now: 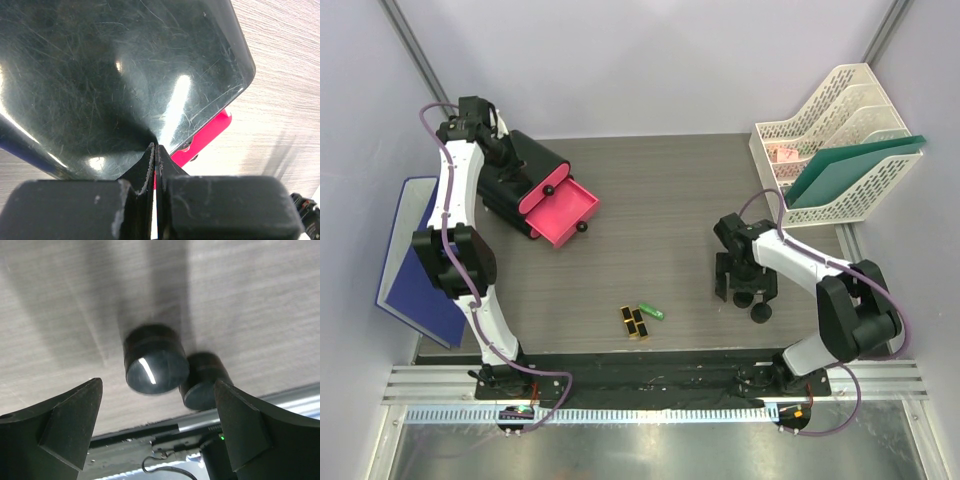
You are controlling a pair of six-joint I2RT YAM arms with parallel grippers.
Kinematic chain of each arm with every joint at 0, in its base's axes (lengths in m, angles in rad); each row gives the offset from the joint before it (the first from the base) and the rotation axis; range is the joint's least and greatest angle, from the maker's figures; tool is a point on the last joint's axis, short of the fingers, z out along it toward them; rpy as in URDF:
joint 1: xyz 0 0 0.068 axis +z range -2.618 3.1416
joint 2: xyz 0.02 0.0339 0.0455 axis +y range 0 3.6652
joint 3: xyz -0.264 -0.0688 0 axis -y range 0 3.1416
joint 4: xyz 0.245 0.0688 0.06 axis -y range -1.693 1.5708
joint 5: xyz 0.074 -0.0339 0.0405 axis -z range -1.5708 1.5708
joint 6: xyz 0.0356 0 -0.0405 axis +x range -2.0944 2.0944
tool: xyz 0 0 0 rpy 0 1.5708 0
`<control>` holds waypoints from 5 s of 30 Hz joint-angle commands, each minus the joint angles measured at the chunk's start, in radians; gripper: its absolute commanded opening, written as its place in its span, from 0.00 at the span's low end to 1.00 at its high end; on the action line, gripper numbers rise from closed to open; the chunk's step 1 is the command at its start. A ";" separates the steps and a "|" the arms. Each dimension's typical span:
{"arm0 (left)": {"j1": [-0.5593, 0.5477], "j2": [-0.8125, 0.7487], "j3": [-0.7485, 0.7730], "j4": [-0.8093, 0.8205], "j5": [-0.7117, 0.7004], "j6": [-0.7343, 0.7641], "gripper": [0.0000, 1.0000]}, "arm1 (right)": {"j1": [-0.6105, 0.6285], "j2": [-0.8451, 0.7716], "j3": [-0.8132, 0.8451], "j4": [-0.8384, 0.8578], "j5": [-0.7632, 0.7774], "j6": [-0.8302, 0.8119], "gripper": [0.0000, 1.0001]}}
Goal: Organize the makeup
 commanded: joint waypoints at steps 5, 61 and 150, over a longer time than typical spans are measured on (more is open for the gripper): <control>0.003 0.011 -0.038 -0.046 -0.022 0.026 0.00 | -0.078 0.039 0.016 0.135 -0.096 -0.097 0.89; -0.015 0.016 -0.029 -0.066 -0.036 0.022 0.00 | 0.281 0.862 1.556 0.265 -0.430 -0.016 0.01; -0.015 0.031 -0.047 -0.064 -0.034 0.032 0.00 | -0.120 -0.137 -0.085 -0.152 -0.119 0.116 0.92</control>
